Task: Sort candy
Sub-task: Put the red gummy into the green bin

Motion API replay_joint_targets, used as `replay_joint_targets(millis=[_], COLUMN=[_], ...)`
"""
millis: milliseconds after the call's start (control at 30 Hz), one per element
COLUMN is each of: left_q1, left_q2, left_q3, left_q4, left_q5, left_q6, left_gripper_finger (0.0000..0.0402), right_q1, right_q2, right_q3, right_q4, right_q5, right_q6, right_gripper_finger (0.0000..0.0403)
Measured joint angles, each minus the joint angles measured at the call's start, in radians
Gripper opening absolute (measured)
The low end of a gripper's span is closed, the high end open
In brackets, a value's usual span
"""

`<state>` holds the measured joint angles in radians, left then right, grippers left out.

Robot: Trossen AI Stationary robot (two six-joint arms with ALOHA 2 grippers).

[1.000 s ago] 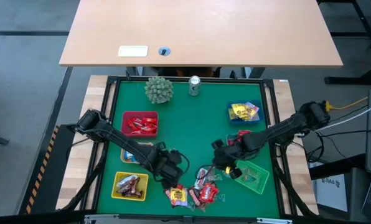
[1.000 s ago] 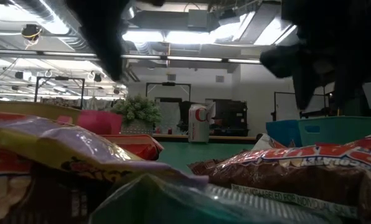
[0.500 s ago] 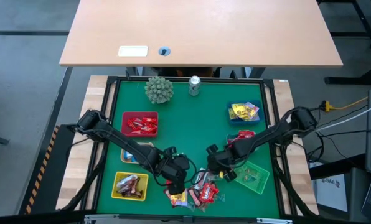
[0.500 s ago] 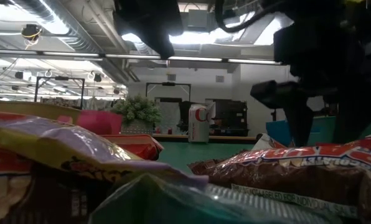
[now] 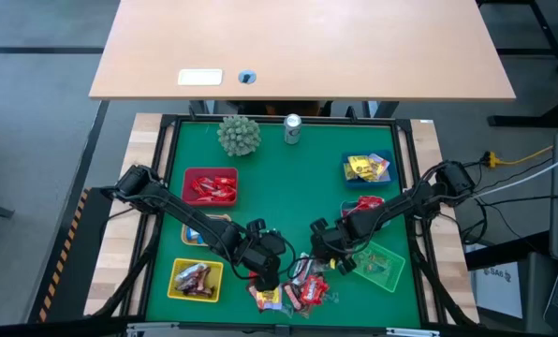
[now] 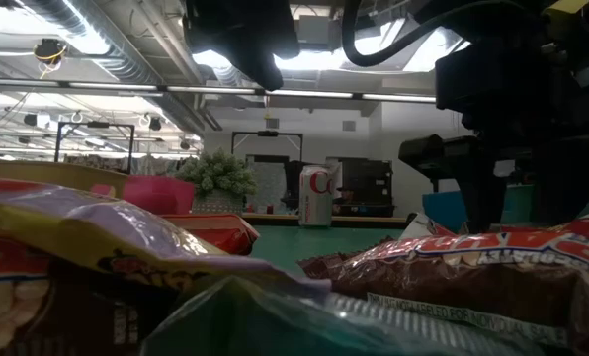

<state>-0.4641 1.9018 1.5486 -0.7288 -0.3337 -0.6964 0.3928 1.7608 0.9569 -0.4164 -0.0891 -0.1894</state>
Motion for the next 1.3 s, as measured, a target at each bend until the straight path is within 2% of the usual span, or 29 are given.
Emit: replay_joint_targets(millis=[300, 367, 533, 800, 1033, 1300], left_q1=[-0.001, -0.001, -0.001, -0.001, -0.001, -0.001], left_q2=[0.000, 0.000, 0.000, 0.000, 0.000, 0.000], left_q3=[0.000, 0.000, 0.000, 0.000, 0.000, 0.000], left_q4=[0.001, 0.001, 0.008, 0.013, 0.016, 0.027], left_q5=[-0.051, -0.051, -0.051, -0.051, -0.052, -0.052], left_q6=[0.000, 0.000, 0.000, 0.000, 0.000, 0.000], left_gripper_finger=[0.0183, 0.0183, 0.0183, 0.0183, 0.0183, 0.0183], right_q1=[0.000, 0.000, 0.000, 0.027, 0.174, 0.313], right_q2=[-0.002, -0.007, -0.064, -0.196, -0.273, -0.280], right_q3=[-0.001, -0.002, -0.004, 0.090, 0.106, 0.106], right_q4=[0.000, 0.000, -0.043, -0.328, -0.528, -0.746], right_q5=[-0.024, -0.024, -0.018, -0.033, -0.057, 0.052], right_q6=[0.000, 0.000, 0.010, 0.160, 0.332, 0.596], right_gripper_finger=[0.0018, 0.0005, 0.0013, 0.0008, 0.0004, 0.0002])
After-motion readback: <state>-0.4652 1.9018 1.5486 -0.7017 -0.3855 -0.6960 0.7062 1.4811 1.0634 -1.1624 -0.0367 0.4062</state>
